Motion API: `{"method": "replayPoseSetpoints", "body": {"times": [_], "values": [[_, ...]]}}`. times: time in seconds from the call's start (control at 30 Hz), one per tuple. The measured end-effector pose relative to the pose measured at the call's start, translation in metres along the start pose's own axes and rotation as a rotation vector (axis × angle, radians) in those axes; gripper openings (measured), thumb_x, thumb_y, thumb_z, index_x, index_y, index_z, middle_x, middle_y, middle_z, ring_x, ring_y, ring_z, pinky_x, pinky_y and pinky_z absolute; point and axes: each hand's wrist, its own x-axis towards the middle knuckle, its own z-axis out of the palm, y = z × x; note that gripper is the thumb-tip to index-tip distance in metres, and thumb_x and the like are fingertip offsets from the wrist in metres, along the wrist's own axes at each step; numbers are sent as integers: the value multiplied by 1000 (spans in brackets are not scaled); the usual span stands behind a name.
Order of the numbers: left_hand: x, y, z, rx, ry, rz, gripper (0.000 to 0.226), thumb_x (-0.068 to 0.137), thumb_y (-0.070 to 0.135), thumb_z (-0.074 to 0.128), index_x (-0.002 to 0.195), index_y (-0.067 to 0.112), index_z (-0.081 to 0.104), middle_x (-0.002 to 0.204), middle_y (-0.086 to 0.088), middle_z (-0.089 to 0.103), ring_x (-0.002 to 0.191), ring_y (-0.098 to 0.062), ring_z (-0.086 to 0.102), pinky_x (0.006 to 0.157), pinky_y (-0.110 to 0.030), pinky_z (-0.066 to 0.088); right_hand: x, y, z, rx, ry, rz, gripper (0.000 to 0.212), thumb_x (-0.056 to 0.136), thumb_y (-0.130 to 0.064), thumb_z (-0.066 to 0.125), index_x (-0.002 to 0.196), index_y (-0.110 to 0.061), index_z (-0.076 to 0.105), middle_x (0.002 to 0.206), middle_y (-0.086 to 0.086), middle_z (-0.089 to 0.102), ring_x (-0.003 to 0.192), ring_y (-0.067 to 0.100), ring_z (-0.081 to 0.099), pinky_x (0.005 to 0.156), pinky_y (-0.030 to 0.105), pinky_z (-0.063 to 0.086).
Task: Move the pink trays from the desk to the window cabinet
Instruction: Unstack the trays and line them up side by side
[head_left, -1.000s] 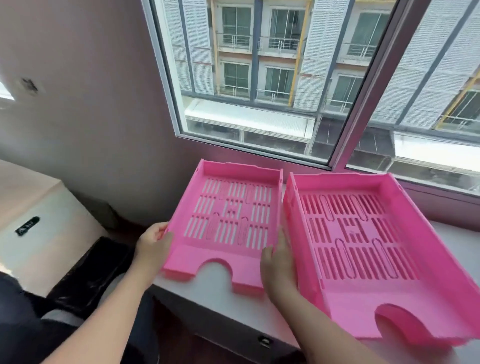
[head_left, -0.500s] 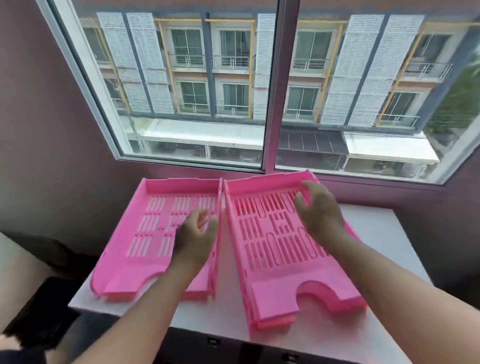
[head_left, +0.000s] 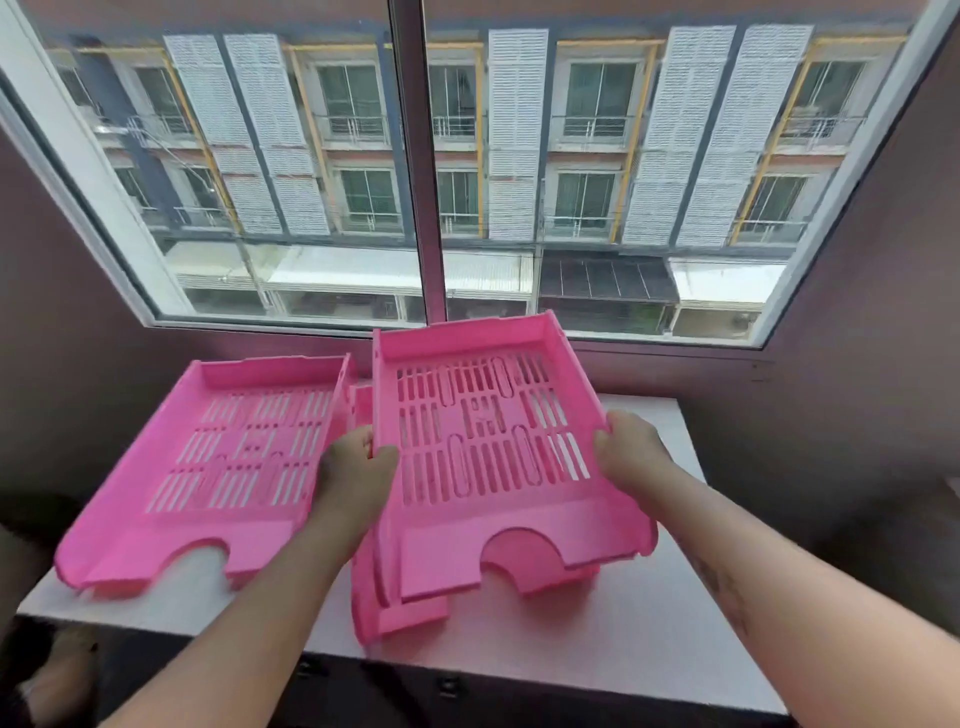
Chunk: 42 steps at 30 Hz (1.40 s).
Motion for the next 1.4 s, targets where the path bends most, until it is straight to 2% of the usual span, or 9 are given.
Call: {"method": "replayPoseSetpoints", "body": {"times": [0.23,0.47,0.63,0.8,0.9,1.07,1.17,1.27,1.4], "values": [[-36,64,97,-70,-183,64,31,84,6,49,61,17,32,57,-1,32,53,-16,27,53,-30,23,5,101,-82,-65,98,132,15,91,-7,43,88,-2,57,95,22,63,78,31,54,58,30,36],[-66,101,178,61,-396,118,14,89,16,46,86,8,57,79,-5,57,70,-21,53,60,-33,43,-16,182,-128,-37,215,253,35,91,-2,45,59,-15,42,62,5,48,55,20,43,47,25,26],[-66,85,193,341,-400,142,40,93,20,45,125,-1,57,157,-19,29,143,-32,30,110,-44,34,-18,201,-105,-5,180,296,18,90,-5,42,81,-8,57,74,11,56,63,26,50,50,27,32],[-60,57,185,441,-343,179,49,93,23,49,142,15,46,164,-13,-5,149,-31,-9,105,-47,41,-19,198,-75,70,141,319,20,92,-7,38,87,-7,57,73,4,54,61,17,49,49,24,33],[-60,44,179,347,-368,173,68,95,23,50,155,23,17,165,-6,2,145,-32,27,97,-42,48,-24,190,-58,144,140,322,18,95,-8,37,90,-7,55,80,8,58,63,17,50,50,24,35],[-64,14,156,143,-358,158,71,96,43,46,155,20,14,162,3,20,147,-19,22,116,-46,26,-33,181,-38,112,114,318,41,97,-25,41,135,-9,45,129,16,57,105,31,62,83,44,55],[-69,-12,140,197,-392,187,64,97,51,37,153,23,24,159,4,30,144,-17,29,114,-47,31,-46,162,-31,-270,237,32,65,93,-37,46,151,-15,26,157,7,29,145,28,26,119,46,20],[-69,-35,128,358,-337,204,65,95,58,26,150,23,33,156,1,37,144,-17,31,117,-43,27,-59,147,-10,-387,66,-164,62,92,-46,39,150,-29,24,161,3,18,150,25,10,121,46,3],[-69,-57,120,632,-331,265,76,87,64,9,152,31,29,161,5,22,149,-18,16,121,-45,12,-62,154,18,-384,-147,-58,65,91,-61,24,152,-43,8,164,2,-8,149,28,-13,120,50,-4]]}}
